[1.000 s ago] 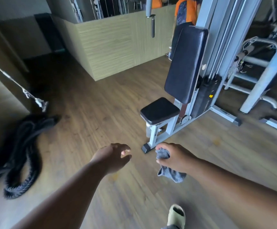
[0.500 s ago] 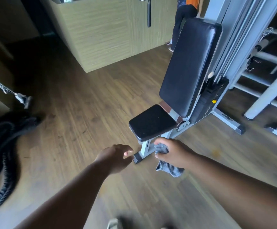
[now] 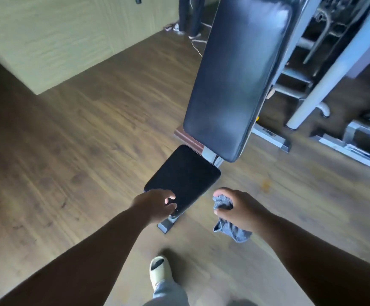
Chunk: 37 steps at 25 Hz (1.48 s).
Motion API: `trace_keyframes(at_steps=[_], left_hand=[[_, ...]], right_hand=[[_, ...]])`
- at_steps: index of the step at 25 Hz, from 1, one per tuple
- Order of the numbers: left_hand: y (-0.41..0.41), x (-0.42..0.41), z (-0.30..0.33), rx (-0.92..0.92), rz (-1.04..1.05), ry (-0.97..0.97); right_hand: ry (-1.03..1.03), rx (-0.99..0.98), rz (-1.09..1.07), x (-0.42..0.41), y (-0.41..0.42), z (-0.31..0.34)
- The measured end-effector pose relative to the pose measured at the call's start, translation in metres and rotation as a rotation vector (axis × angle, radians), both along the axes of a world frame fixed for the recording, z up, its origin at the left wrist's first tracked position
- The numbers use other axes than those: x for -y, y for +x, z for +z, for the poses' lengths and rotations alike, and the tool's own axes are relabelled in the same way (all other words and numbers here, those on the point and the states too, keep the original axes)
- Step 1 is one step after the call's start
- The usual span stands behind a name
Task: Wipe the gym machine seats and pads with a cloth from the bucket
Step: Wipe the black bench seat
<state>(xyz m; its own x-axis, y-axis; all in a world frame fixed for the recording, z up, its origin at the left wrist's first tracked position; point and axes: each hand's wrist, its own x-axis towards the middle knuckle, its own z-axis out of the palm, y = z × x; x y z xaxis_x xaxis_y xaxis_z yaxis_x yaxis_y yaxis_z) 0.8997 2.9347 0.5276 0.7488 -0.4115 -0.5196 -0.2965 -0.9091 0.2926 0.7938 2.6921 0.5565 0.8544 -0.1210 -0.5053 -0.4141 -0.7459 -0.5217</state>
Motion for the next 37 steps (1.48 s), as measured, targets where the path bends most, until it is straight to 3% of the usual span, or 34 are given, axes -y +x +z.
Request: trace_keyframes(at_steps=[4,7,10,12,15,18,23,27,30,34,37], left_hand=[[0.062,-0.005,-0.050,-0.056,0.065,0.004],[0.099,0.001,-0.102,0.008,0.191,-0.039],[0.128,0.009,-0.167,0.124,0.334,-0.035],[0.139,0.016,-0.208,0.125,0.467,-0.100],[0.140,0.028,-0.247,0.200,0.726,-0.260],[0.134,0.034,-0.258,0.361,0.731,-0.235],[0.138,0.033,-0.264,0.382,0.709,-0.202],[0.138,0.034,-0.265,0.392,0.724,-0.205],[0.138,0.033,-0.267,0.390,0.724,-0.203],[0.139,0.033,-0.266,0.390,0.718,-0.203],[0.138,0.033,-0.266,0.393,0.719,-0.184]], right_hand=[[0.015,-0.054,-0.049,-0.012,0.045,-0.036],[0.005,-0.073,-0.057,-0.008,0.088,-0.083],[-0.135,0.144,-0.097,0.005,0.155,-0.145],[-0.150,0.352,-0.013,0.010,0.191,-0.187],[-0.229,0.379,0.237,0.011,0.203,-0.255],[-0.392,0.442,0.198,0.019,0.202,-0.297],[-0.381,0.484,0.198,-0.025,0.304,-0.300],[-0.422,0.528,0.414,-0.019,0.254,-0.305],[-0.477,0.454,0.306,0.031,0.220,-0.302],[-0.444,0.360,0.150,-0.012,0.288,-0.303],[-0.410,0.473,0.388,-0.029,0.277,-0.302]])
